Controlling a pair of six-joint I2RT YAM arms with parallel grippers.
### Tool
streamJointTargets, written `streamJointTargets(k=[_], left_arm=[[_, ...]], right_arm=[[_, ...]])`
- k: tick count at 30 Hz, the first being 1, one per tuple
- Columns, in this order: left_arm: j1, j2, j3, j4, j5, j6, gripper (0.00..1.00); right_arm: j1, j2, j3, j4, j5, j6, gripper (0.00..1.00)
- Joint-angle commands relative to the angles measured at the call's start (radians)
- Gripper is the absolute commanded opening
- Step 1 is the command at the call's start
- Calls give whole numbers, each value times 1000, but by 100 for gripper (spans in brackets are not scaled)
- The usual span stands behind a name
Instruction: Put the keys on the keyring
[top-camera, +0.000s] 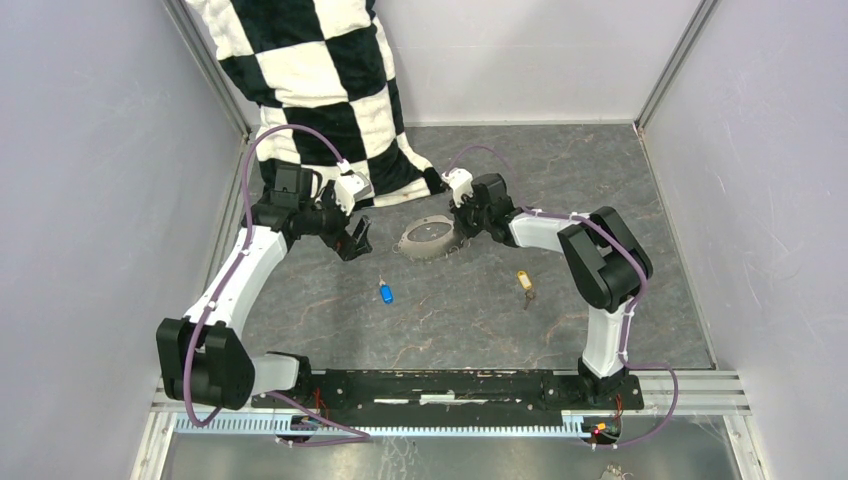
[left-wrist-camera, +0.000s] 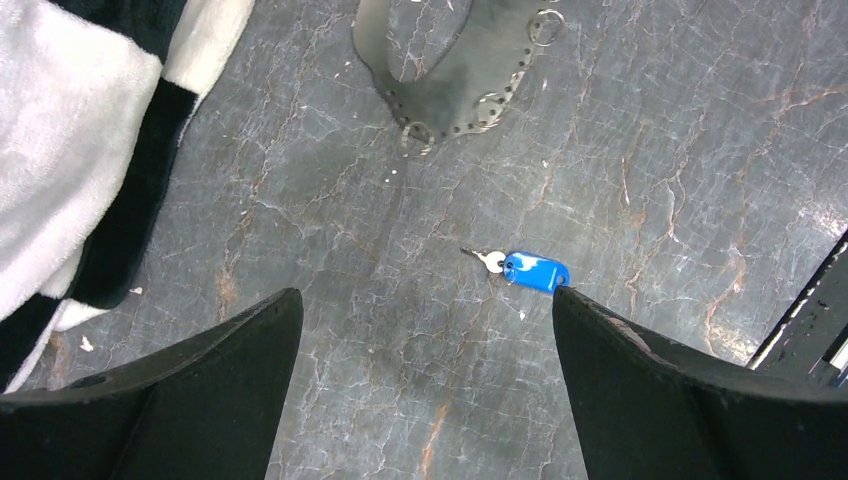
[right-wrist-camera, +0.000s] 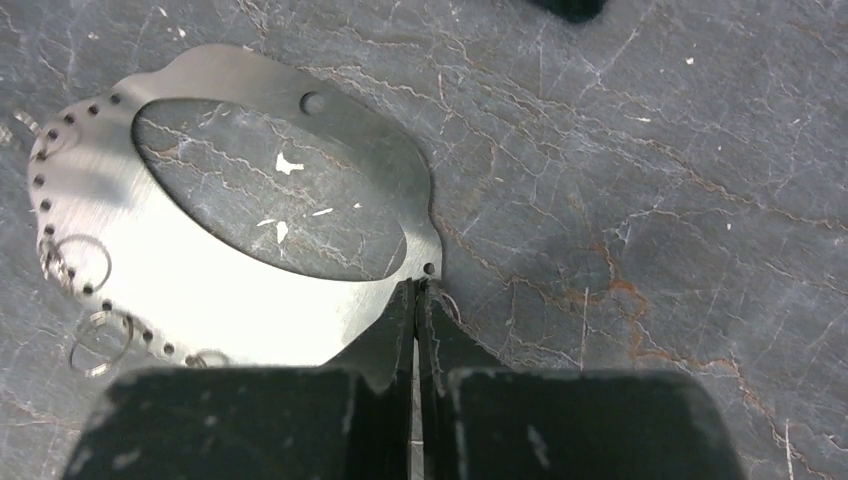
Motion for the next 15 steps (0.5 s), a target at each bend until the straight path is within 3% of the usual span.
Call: streamJointTargets(k=[1, 15], left_arm=[[-6, -31, 3, -9, 11, 48, 100], [-68, -59, 53, -9, 47, 95, 100]], right_arm=[[-4, -44, 10, 28, -73, 38, 0], [33, -293, -80, 91, -312, 154, 0]])
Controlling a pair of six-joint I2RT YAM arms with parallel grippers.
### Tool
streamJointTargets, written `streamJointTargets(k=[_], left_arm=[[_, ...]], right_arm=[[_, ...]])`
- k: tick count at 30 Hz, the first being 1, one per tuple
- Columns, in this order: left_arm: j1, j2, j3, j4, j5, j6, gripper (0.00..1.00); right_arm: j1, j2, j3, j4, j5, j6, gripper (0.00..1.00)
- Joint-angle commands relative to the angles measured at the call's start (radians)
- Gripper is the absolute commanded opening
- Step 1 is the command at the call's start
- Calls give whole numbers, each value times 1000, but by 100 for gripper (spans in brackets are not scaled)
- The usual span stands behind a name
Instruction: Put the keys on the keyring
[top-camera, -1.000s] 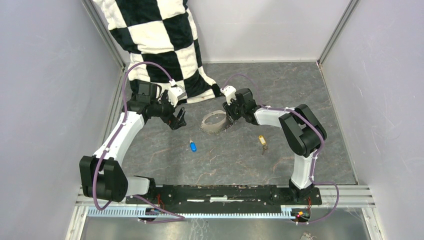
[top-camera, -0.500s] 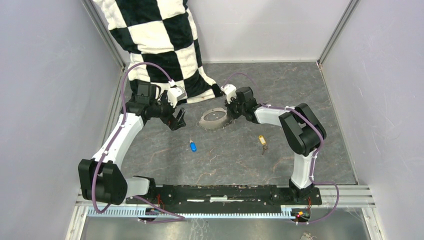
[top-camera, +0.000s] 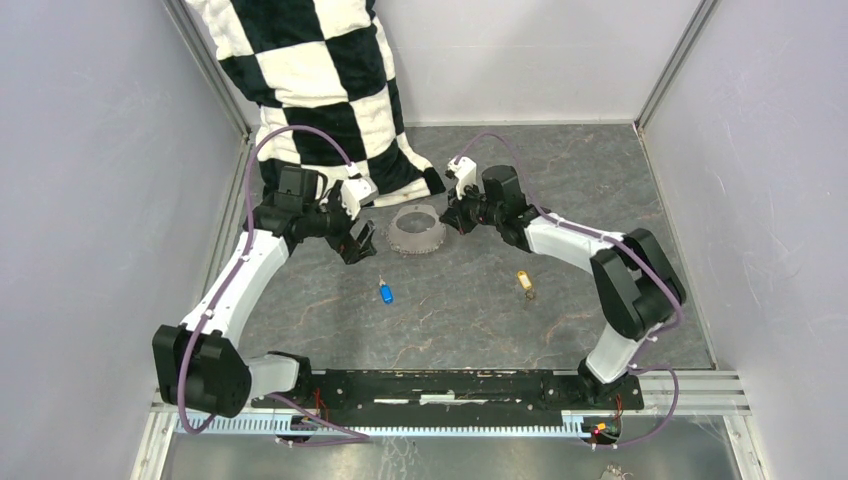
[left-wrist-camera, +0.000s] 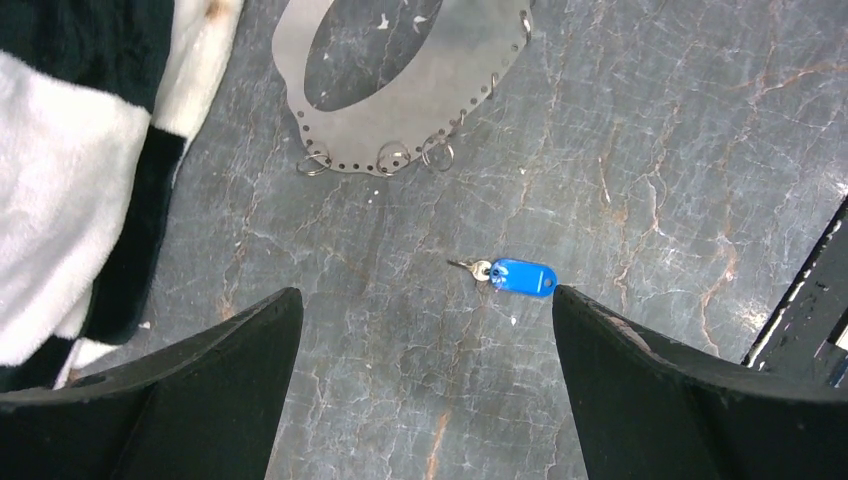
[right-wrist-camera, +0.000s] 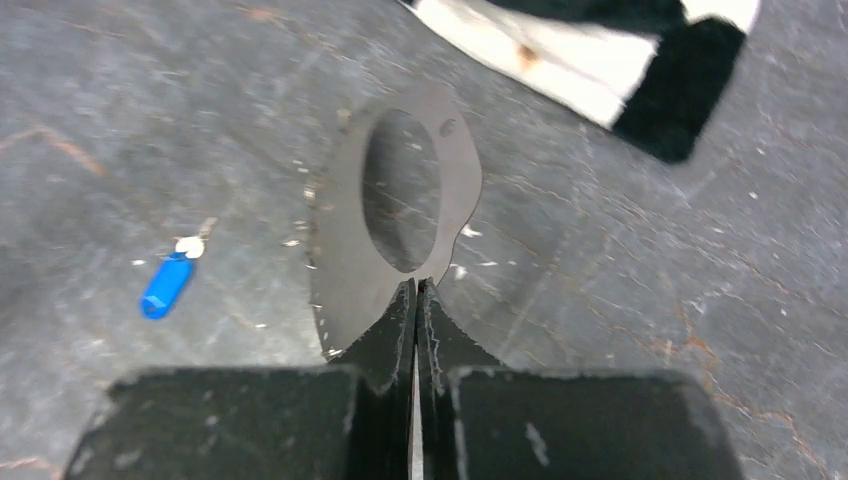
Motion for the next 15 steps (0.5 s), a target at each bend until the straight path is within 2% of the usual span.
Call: streamJointTargets(k=[1, 8, 15], left_arm=[[-34, -33, 59, -14, 42, 66, 100], [-142, -80, 124, -145, 81, 208, 100], [-209, -177, 133, -115, 174, 233, 96]], right_arm=[[27, -117, -36, 56, -126, 55, 0], [93, -239, -29, -1, -241, 92, 0], [154, -349, -26, -29, -348, 151, 0]])
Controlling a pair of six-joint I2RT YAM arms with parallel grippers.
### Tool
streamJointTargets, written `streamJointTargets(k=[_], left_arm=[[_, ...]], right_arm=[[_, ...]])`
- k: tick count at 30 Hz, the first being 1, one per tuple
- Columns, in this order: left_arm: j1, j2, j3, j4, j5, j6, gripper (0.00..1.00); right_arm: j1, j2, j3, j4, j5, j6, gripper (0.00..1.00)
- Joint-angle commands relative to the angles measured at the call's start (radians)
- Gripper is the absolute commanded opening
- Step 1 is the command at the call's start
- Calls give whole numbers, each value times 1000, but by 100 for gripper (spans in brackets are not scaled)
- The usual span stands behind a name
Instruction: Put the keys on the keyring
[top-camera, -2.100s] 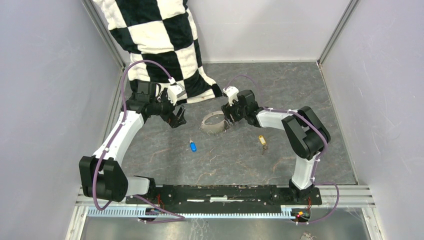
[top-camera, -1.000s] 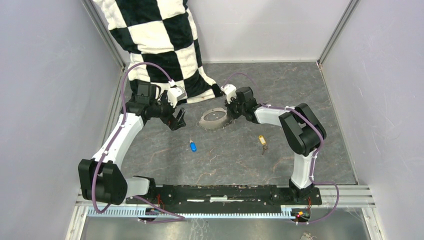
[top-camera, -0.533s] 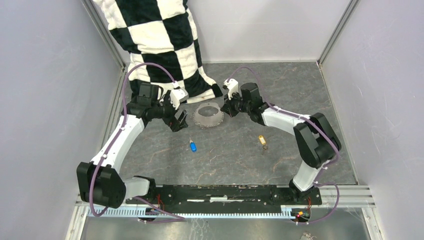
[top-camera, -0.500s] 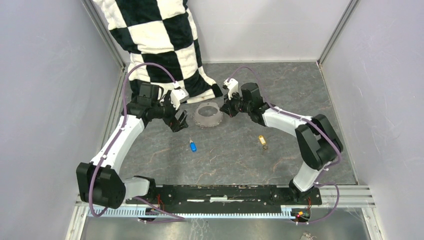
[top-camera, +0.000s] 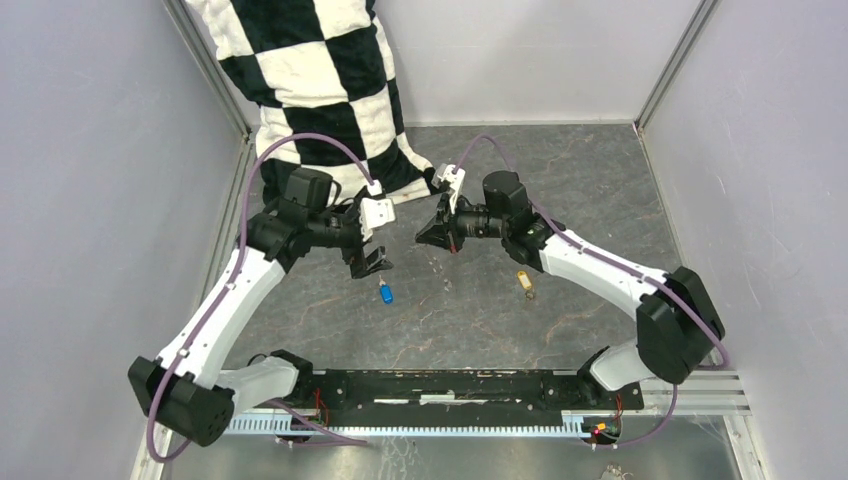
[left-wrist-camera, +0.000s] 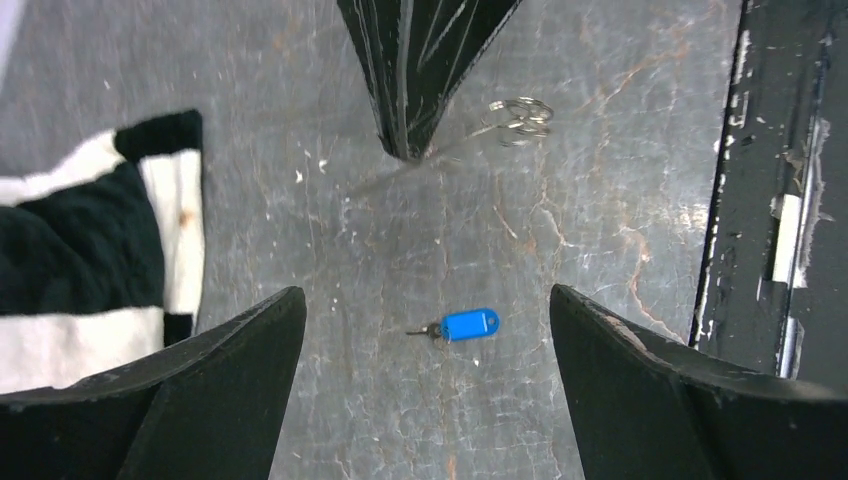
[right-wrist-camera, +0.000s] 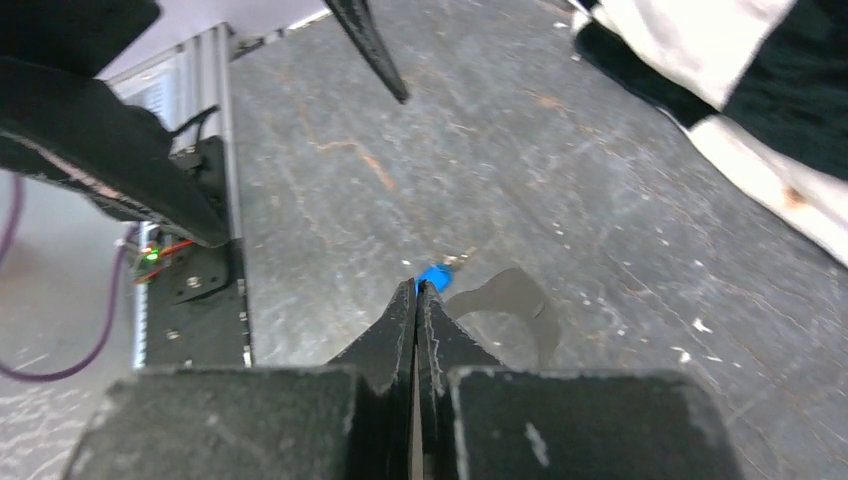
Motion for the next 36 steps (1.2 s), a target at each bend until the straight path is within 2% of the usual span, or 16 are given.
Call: streamJointTargets(k=[1, 9, 18, 22, 25, 29, 33, 36], left_arm=[[-16, -78, 31, 30, 105, 55, 96], [-69, -181, -13, 35, 200, 96, 100], [-116, -173, -23, 35, 225, 45, 100], [-128, -181, -30, -25, 239, 67, 99], [-131, -190, -32, -34, 249, 61, 92], [-133, -187, -9, -35, 286, 11, 74], [-136, -183, 4, -35, 311, -52, 64], [-137, -184, -2, -34, 322, -76, 49]], right_arm=[[32, -105, 14, 2, -126, 41, 0], [93, -180, 47, -2, -264, 56, 0], [193, -165, 128, 1, -275, 66, 0], [216, -172, 148, 5, -260, 70, 0], [231, -177, 160, 1, -247, 66, 0], [246, -176, 169, -15, -231, 52, 0], [255, -185, 165, -16, -212, 42, 0], [256, -195, 161, -19, -193, 34, 0]])
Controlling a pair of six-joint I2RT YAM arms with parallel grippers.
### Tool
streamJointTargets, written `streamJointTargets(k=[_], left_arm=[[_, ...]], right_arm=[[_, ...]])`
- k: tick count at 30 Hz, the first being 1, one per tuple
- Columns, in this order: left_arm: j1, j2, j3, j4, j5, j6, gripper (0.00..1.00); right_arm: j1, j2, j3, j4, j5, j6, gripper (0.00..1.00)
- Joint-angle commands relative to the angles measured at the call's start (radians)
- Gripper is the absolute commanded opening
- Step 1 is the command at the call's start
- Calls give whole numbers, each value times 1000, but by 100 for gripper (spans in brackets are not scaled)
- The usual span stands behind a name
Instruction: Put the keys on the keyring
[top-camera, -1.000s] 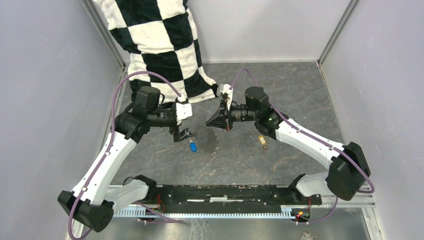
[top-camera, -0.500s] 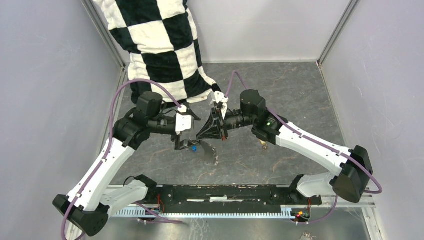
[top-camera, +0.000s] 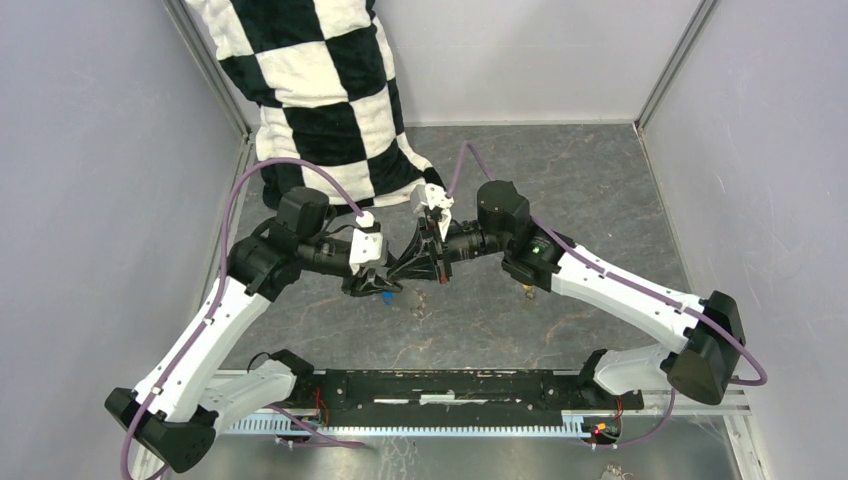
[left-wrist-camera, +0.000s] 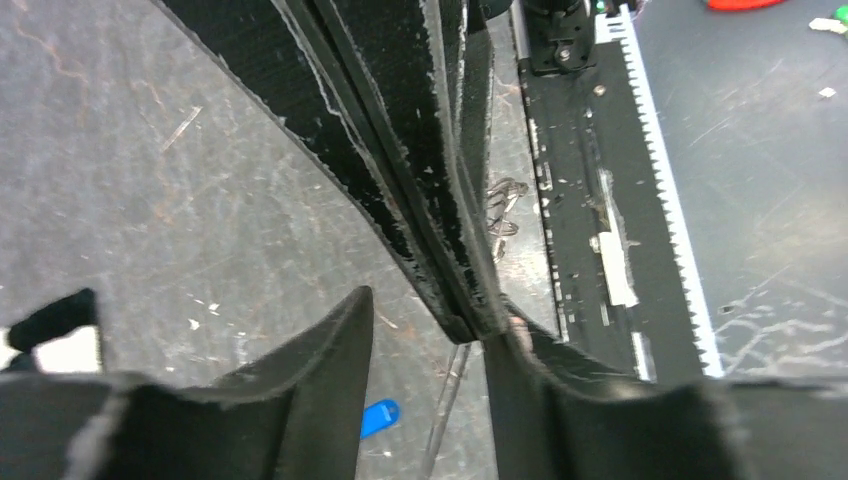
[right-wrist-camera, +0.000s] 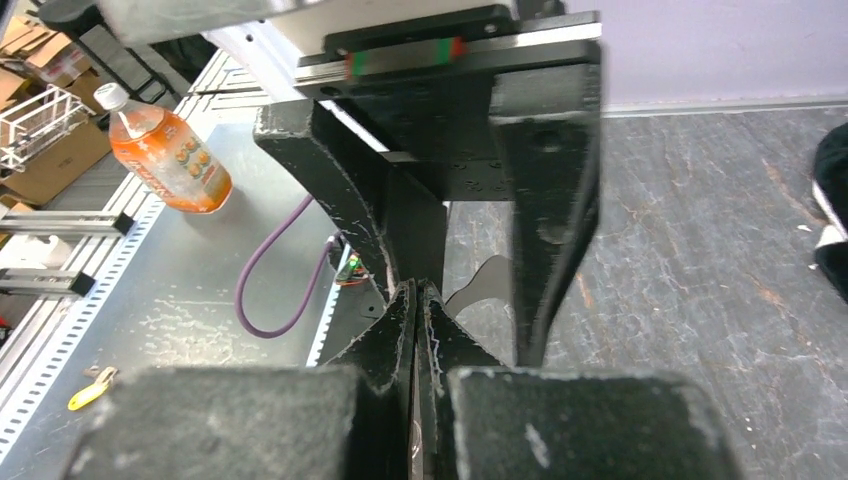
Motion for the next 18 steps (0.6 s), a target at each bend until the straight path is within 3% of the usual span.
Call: streamJointTargets(k=[1, 11, 12, 14, 18], left_arm=[[-6, -9, 26, 7, 59, -81, 44], [-6, -45, 22, 82, 52, -202, 3], [-6, -55, 18, 110, 53, -208, 2], [-6, -75, 13, 144, 52, -208, 2], [-6, -97, 24, 151, 47, -141, 2]], right_arm=[[8, -43, 40, 21, 35, -20, 0], [7, -99, 4, -14, 79, -47, 0], [7, -105, 1, -16, 72, -48, 6], [7, -113, 2, -20, 58, -49, 36], [6, -143, 1, -17, 40, -60, 58]])
